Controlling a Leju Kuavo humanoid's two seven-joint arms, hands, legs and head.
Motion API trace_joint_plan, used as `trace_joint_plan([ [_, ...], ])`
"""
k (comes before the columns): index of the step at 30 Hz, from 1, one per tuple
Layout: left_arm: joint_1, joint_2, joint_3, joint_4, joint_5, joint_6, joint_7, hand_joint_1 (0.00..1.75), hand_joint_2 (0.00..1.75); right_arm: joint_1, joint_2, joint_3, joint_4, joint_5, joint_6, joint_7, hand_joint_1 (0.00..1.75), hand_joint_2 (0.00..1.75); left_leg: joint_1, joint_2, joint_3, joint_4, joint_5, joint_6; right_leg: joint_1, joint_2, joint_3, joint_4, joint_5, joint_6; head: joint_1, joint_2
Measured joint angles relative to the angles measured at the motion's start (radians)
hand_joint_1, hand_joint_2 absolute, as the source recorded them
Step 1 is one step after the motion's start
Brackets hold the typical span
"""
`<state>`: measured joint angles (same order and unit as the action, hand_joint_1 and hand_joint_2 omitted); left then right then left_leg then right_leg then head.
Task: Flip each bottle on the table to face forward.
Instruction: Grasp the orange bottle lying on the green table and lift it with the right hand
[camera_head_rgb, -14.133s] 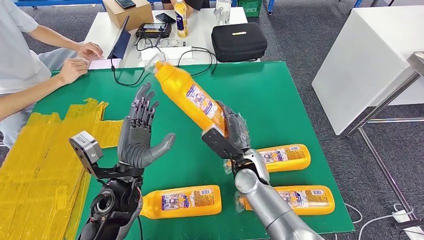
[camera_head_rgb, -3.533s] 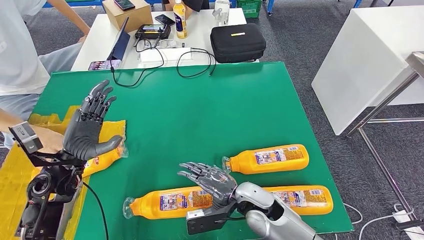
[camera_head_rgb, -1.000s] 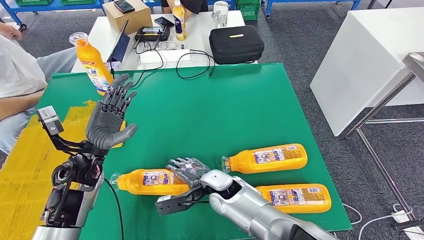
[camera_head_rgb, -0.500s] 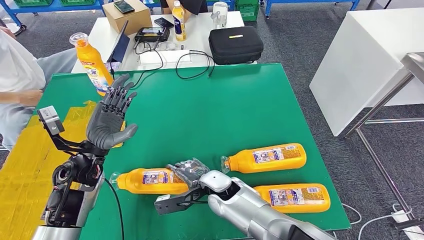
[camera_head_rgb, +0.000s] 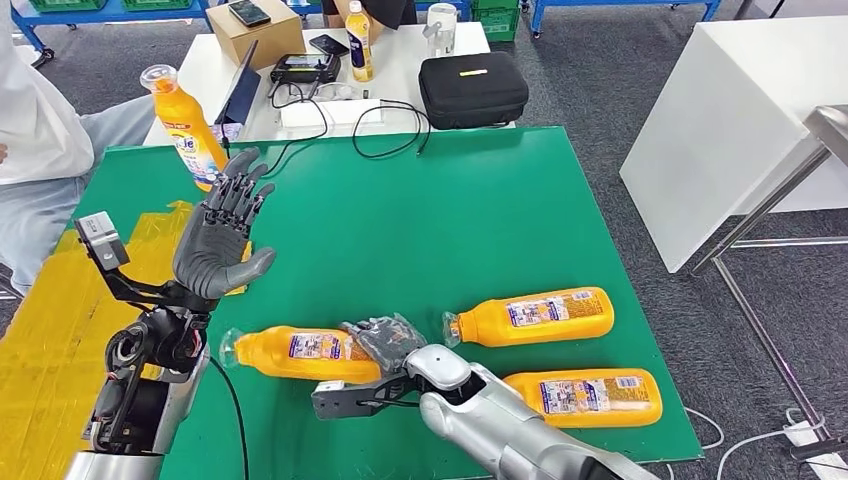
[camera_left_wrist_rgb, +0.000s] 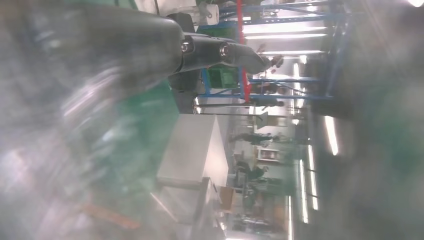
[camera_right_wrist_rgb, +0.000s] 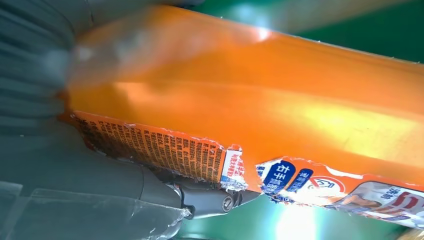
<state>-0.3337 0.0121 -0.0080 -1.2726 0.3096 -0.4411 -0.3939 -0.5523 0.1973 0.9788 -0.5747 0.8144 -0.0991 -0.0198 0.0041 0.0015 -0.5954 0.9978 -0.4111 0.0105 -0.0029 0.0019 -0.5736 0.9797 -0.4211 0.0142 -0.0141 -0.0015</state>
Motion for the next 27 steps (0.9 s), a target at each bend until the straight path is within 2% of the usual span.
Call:
trace_joint_plan([
  [5,0.028,-0.003,-0.001,-0.027,0.0,0.004,0.013,0.0,1.75,0.085,-0.009,-0.113,-0.067,-0.096,-0.17,-0.026,1.75,1.75,0.0,0.0,-0.003,0.0,0.0,0.0,0.0,0.0,-0.002,0.0,0.0,0.0,0.0,0.0],
  [9,0.063,-0.011,-0.002,-0.059,0.0,0.014,0.023,0.0,1.75,0.173,-0.019,-0.244,-0.176,-0.188,-0.248,-0.073,1.75,1.75,0.0,-0.001,-0.008,0.0,0.0,0.0,0.0,0.0,-0.006,0.0,0.0,0.0,0.0,0.0],
  [18,0.09,-0.019,-0.006,-0.1,-0.001,0.03,0.032,0.0,1.75,0.268,-0.022,-0.47,-0.364,-0.296,-0.308,-0.147,1.75,1.75,0.0,-0.001,-0.012,0.0,0.0,0.0,0.0,0.0,-0.011,0.0,0.0,0.0,0.0,0.0],
  [27,0.093,-0.023,-0.007,-0.11,0.0,0.035,0.036,0.0,1.75,0.302,-0.022,-0.537,-0.431,-0.322,-0.322,-0.17,1.75,1.75,0.0,-0.001,-0.013,0.0,0.0,0.0,0.0,0.0,-0.011,0.0,0.0,0.0,0.0,0.0],
])
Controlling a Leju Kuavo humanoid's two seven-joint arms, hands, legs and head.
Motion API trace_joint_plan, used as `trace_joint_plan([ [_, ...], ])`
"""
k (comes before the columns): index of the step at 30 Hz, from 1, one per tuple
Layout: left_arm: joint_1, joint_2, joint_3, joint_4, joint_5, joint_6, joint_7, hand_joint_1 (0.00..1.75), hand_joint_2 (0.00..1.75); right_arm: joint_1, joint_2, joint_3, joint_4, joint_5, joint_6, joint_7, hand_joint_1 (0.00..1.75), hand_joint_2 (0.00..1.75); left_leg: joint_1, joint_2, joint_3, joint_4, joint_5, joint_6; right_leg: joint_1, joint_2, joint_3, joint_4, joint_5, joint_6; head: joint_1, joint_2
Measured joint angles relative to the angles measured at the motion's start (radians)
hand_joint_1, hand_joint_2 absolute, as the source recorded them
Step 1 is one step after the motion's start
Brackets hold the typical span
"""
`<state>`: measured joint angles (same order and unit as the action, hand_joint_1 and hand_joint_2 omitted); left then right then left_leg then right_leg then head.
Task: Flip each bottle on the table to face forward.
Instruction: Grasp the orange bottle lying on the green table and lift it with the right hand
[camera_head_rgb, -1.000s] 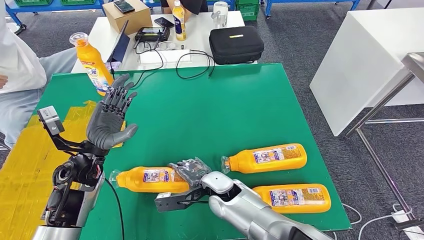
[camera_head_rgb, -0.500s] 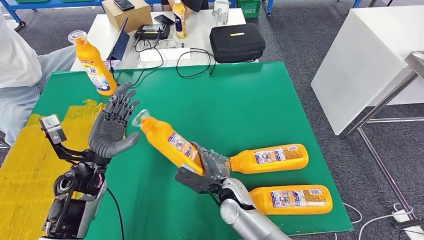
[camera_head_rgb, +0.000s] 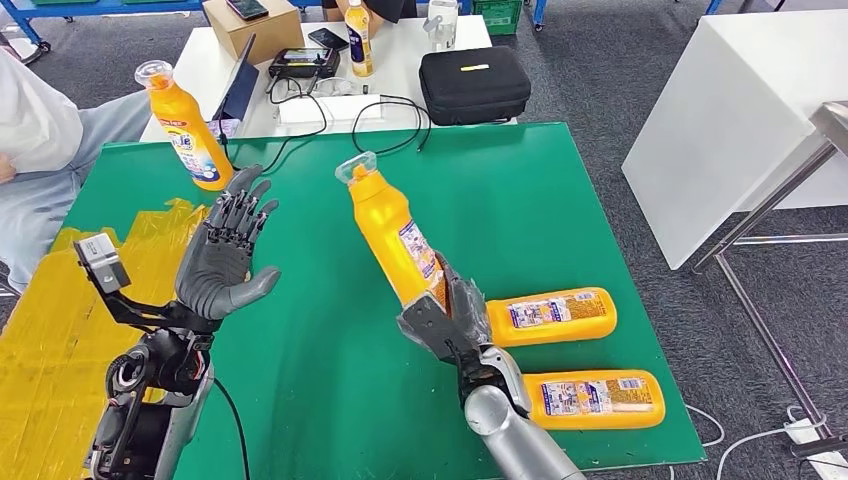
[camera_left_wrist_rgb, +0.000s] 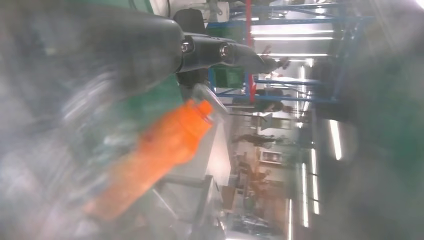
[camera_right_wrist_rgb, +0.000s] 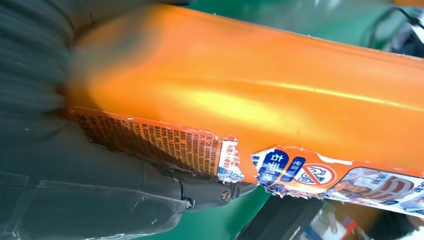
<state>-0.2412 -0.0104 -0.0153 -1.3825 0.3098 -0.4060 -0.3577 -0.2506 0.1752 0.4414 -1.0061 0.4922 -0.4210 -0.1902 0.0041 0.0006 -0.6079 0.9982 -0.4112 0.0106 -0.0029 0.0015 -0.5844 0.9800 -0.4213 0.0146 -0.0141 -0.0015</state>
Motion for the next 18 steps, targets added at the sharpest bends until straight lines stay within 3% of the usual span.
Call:
trace_joint_plan([
  [4,0.002,-0.003,-0.001,0.0,0.021,0.007,0.033,0.0,1.75,0.027,0.007,-0.034,-0.05,-0.05,-0.037,-0.048,1.75,1.75,0.0,0.0,-0.001,0.0,0.0,0.0,0.0,0.0,-0.001,0.0,0.0,0.0,0.0,0.0],
  [10,-0.006,-0.007,-0.02,0.03,0.09,0.058,0.162,0.0,1.75,0.071,0.023,-0.061,-0.142,-0.076,-0.106,-0.126,1.75,1.75,0.0,0.0,-0.002,0.0,0.0,0.0,0.0,0.0,-0.002,0.0,0.0,0.0,0.0,0.0],
  [18,-0.043,-0.011,-0.06,0.084,0.161,0.113,0.208,0.0,1.75,0.095,0.035,-0.038,-0.19,-0.025,-0.185,-0.204,1.75,1.75,0.0,0.0,-0.002,0.0,0.0,0.0,0.0,0.0,-0.003,0.0,0.0,0.0,0.0,0.0],
])
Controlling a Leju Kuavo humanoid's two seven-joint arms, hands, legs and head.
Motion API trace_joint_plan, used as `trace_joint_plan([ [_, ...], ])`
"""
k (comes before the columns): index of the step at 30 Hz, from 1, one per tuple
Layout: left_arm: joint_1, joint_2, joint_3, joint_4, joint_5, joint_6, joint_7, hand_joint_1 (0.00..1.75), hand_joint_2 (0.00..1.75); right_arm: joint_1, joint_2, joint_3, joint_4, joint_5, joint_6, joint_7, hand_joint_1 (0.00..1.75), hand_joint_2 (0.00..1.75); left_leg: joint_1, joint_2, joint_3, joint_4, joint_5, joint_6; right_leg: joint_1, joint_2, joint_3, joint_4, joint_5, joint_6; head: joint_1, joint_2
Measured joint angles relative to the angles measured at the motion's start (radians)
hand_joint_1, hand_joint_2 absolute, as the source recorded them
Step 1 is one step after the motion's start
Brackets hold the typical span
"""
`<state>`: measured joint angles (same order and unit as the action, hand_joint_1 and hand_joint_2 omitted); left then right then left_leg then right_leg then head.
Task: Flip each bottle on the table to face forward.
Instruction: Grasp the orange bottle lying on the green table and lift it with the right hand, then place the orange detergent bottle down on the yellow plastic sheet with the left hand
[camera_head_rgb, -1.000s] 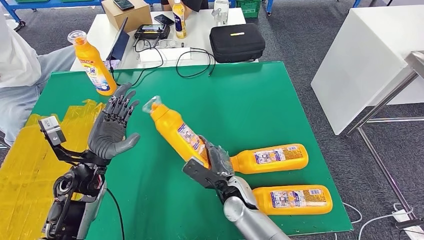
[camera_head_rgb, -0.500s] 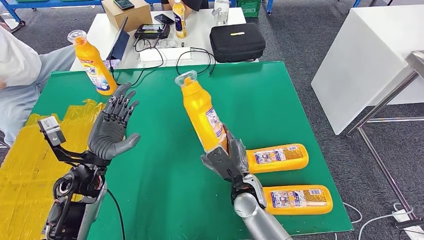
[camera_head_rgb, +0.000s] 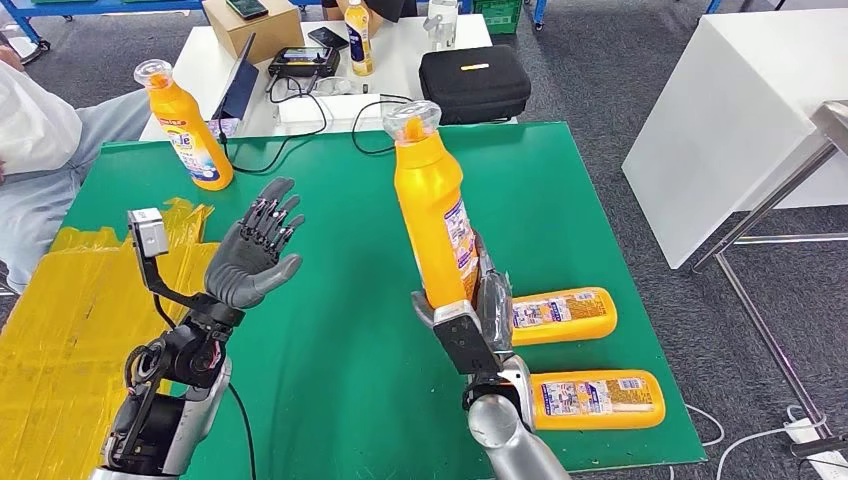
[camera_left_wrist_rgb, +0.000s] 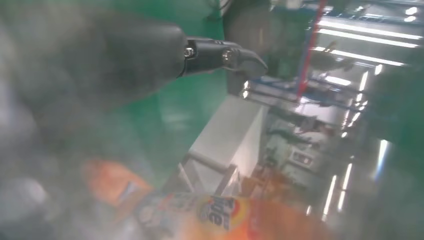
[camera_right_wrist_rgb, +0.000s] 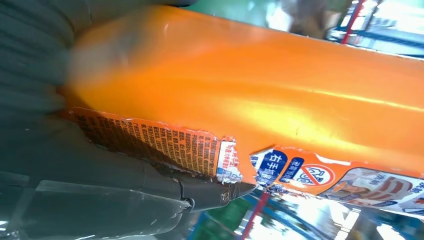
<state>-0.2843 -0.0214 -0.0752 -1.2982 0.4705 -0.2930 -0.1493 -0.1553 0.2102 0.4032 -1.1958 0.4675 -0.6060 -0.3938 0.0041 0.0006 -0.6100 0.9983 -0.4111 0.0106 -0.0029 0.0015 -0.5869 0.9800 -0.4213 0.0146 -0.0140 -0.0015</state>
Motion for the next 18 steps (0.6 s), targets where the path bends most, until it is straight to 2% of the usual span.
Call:
trace_joint_plan([
  [5,-0.017,0.0,-0.028,0.02,0.036,0.01,0.006,0.0,1.75,0.005,0.006,0.049,-0.012,0.059,-0.05,-0.046,1.75,1.75,0.0,0.0,0.0,0.0,0.0,0.0,0.0,0.0,0.0,0.0,0.0,0.0,0.0,0.0],
  [11,-0.029,-0.004,-0.065,0.035,0.115,-0.004,0.023,0.0,1.75,-0.006,0.005,0.113,0.004,0.082,-0.076,-0.044,1.75,1.75,0.0,0.0,-0.001,0.0,0.0,0.0,0.0,0.0,0.0,0.0,0.0,0.0,0.0,0.0],
  [18,-0.028,-0.006,-0.098,0.034,0.13,-0.01,0.028,0.0,1.75,-0.02,0.004,0.143,0.045,0.073,-0.076,-0.037,1.75,1.75,0.0,0.0,-0.001,0.0,0.0,0.0,0.0,0.0,0.0,0.0,0.0,0.0,0.0,0.0],
])
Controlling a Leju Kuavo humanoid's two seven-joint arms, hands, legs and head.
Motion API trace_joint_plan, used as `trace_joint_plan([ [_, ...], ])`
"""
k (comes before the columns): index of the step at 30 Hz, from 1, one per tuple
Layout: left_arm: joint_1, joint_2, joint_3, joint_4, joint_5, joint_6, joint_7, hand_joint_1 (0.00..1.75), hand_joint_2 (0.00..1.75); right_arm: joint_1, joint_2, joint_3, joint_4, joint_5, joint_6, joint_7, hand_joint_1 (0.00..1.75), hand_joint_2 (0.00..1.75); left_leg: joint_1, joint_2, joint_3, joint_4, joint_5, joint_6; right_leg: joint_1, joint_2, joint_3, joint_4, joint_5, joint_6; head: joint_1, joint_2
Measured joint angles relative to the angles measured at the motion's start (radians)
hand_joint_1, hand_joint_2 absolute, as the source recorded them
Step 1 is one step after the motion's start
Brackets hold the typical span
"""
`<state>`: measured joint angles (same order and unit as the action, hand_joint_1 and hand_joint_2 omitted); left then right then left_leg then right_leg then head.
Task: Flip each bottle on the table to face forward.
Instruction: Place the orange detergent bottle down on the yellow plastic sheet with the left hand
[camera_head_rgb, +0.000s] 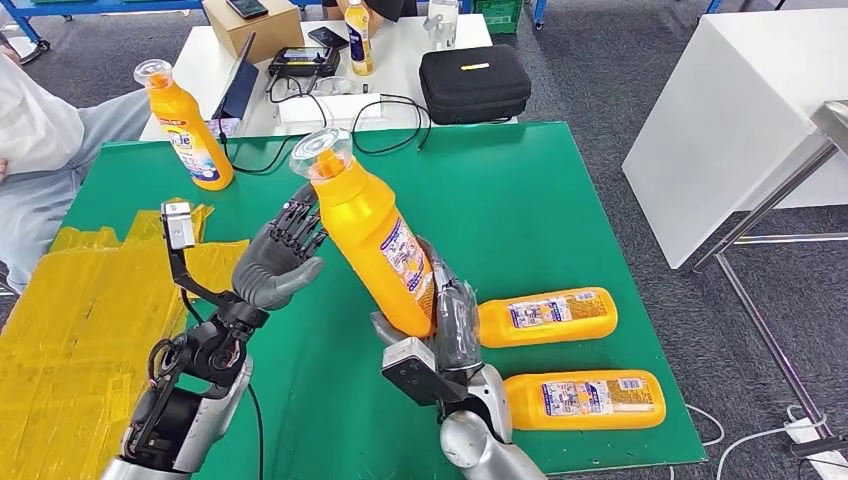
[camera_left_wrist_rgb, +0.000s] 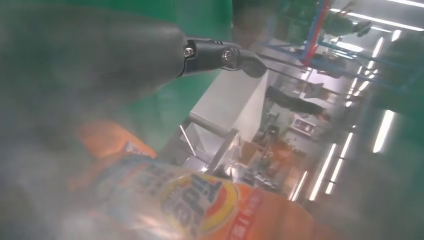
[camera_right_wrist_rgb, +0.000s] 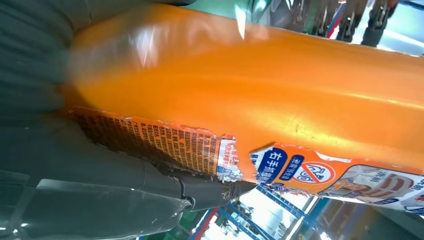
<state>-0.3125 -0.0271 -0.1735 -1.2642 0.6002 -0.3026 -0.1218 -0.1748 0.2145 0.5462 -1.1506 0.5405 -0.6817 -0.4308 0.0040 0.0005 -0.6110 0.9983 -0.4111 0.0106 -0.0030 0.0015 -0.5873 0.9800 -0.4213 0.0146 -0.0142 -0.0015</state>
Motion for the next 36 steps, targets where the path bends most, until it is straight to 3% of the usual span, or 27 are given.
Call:
trace_joint_plan([
  [23,0.032,0.001,-0.032,-0.043,0.022,-0.004,-0.006,0.0,1.75,-0.068,0.005,0.011,0.162,0.098,0.038,0.124,1.75,1.75,0.0,0.0,0.0,0.0,0.0,0.0,0.0,0.0,0.0,0.0,0.0,0.0,0.0,0.0],
  [31,0.029,0.001,-0.036,-0.039,0.027,-0.011,-0.007,0.0,1.75,-0.078,0.013,0.058,0.191,0.234,-0.013,0.076,1.75,1.75,0.0,0.0,0.0,0.0,0.0,0.0,0.0,0.0,-0.001,0.0,0.0,0.0,0.0,0.0],
  [36,0.027,0.001,-0.043,-0.023,0.038,-0.021,-0.015,0.0,1.75,-0.083,0.014,0.107,0.192,0.243,-0.018,0.038,1.75,1.75,0.0,0.0,0.0,0.0,0.0,0.0,0.0,0.0,-0.001,0.0,0.0,0.0,0.0,0.0],
])
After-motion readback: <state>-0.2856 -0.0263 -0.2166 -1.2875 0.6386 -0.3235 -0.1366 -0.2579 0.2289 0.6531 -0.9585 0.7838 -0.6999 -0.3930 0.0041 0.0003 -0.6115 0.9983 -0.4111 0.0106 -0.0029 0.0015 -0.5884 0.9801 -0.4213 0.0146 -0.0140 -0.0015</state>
